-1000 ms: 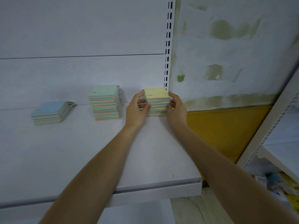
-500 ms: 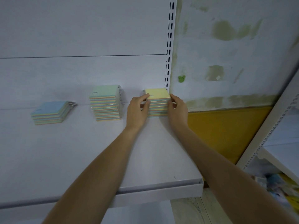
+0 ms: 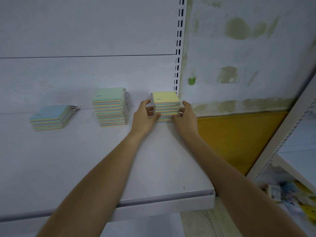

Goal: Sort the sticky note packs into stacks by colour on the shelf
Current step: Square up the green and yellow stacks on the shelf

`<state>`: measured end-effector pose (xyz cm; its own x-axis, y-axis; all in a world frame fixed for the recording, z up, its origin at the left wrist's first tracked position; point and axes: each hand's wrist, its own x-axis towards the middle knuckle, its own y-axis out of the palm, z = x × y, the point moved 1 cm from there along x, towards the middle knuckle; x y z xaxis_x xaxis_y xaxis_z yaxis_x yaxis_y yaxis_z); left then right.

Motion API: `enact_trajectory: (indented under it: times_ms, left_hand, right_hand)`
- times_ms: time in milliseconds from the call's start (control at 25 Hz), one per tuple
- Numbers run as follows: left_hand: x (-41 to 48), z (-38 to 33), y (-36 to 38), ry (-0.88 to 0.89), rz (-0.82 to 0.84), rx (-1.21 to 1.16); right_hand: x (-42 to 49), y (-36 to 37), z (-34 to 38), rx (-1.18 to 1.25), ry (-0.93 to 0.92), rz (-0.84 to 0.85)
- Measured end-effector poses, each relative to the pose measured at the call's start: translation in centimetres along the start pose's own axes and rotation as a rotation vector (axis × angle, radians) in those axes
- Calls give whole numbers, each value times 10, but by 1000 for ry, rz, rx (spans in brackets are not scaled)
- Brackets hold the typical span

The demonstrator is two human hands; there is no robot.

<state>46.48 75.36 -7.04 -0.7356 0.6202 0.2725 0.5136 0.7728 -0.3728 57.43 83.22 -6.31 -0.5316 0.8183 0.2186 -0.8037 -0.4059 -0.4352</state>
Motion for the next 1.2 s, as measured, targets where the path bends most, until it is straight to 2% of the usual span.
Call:
enact_trajectory:
  times_ms: [400,680,840,1200]
  left_hand:
    - [-1,0,-4,-39,22,-50]
    - [-6,-5,-2,-59,79,53]
    - [-6,-4,-3,-42,65,76]
    - [-1,1,-2,-39,40,102]
  right_hand:
    - [5,2,-5,18,0,-84]
    - [7,3,-4,-50,30,-6]
    - [6,7,-4,-118,-39,23]
    - [2,2,-2,-114,-14,-2]
